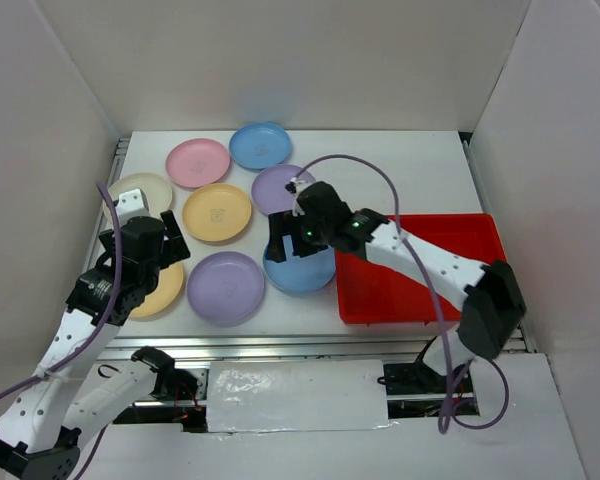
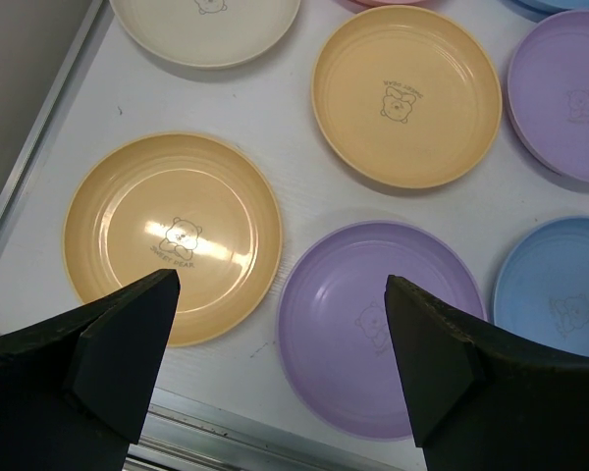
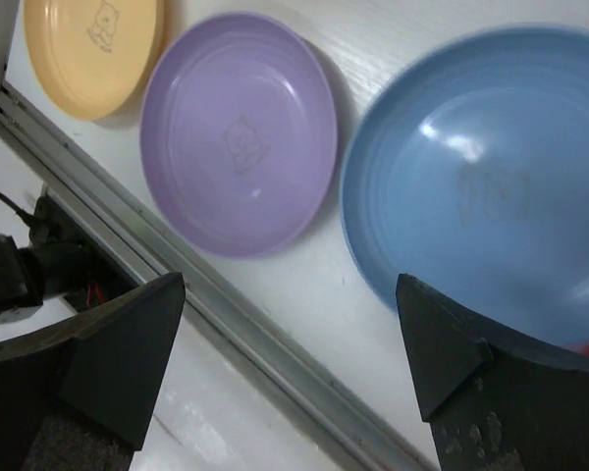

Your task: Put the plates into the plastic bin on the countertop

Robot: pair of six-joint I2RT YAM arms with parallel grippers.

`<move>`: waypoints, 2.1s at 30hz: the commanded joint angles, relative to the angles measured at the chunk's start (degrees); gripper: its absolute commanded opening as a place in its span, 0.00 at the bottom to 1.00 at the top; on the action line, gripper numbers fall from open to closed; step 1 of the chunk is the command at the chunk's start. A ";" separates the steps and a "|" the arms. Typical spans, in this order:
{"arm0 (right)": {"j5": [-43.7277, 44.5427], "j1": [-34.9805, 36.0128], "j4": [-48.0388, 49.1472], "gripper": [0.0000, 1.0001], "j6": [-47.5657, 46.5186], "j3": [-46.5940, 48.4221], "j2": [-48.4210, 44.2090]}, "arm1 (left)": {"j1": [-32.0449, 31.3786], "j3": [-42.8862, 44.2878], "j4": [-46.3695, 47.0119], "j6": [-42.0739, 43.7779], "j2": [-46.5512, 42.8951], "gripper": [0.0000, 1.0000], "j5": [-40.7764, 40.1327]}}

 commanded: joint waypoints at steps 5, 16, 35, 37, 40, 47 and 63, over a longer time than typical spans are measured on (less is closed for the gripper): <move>-6.07 3.58 5.43 0.93 -8.79 12.49 15.40 | 0.31 1.80 1.66 0.76 0.00 0.99 1.18; -11.87 4.56 -12.31 0.92 -29.28 39.03 38.52 | 0.31 1.37 2.98 2.87 -0.70 0.99 4.61; -8.71 3.85 -13.20 0.72 -32.10 46.52 53.29 | 0.31 1.45 3.42 3.57 -1.49 0.99 6.46; -7.75 3.85 -12.24 0.59 -31.31 45.64 52.94 | 0.31 1.45 3.42 3.66 -1.49 0.99 6.54; -5.73 3.94 -10.65 0.34 -29.99 43.88 51.80 | 0.31 1.45 3.42 3.66 -1.49 0.99 6.72; -2.74 4.38 -9.86 0.17 -29.11 42.12 50.04 | 0.40 1.45 3.42 3.66 -1.58 0.99 6.90; -5.45 0.45 -10.13 0.00 -15.42 37.13 31.16 | 0.40 1.45 3.42 3.39 -1.84 0.99 6.19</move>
